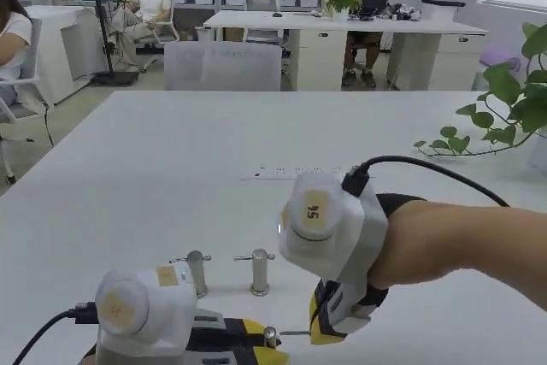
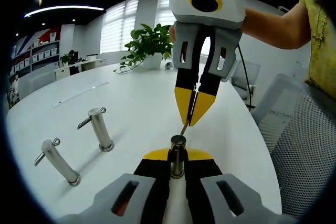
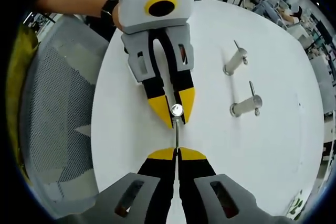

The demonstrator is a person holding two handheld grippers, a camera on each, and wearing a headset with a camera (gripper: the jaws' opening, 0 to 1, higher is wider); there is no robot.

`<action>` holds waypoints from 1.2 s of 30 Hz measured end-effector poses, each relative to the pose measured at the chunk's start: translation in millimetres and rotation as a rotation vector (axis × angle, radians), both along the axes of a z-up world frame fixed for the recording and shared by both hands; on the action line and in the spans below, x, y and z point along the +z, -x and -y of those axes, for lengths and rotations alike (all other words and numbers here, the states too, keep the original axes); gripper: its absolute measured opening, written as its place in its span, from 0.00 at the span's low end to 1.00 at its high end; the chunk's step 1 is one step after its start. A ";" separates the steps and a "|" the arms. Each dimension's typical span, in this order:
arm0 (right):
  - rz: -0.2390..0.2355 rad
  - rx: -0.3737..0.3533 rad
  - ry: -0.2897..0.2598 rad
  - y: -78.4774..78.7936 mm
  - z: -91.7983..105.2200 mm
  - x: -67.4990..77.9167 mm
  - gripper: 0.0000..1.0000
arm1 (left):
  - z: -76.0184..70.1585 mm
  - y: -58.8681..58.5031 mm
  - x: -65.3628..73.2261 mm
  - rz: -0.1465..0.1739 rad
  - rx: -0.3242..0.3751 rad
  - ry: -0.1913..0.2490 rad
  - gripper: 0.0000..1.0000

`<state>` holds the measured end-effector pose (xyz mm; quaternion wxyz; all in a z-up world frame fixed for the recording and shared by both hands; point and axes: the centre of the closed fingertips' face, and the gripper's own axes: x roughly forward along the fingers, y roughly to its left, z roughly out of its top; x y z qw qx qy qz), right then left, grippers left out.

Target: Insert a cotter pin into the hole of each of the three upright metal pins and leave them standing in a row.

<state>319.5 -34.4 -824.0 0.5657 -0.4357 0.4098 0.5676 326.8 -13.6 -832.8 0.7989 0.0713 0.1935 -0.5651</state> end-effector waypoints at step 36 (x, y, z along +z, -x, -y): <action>-0.006 0.021 0.005 4.1 -8.8 -2.0 0.01 | 1.3 2.5 -1.1 0.016 0.002 -0.009 0.07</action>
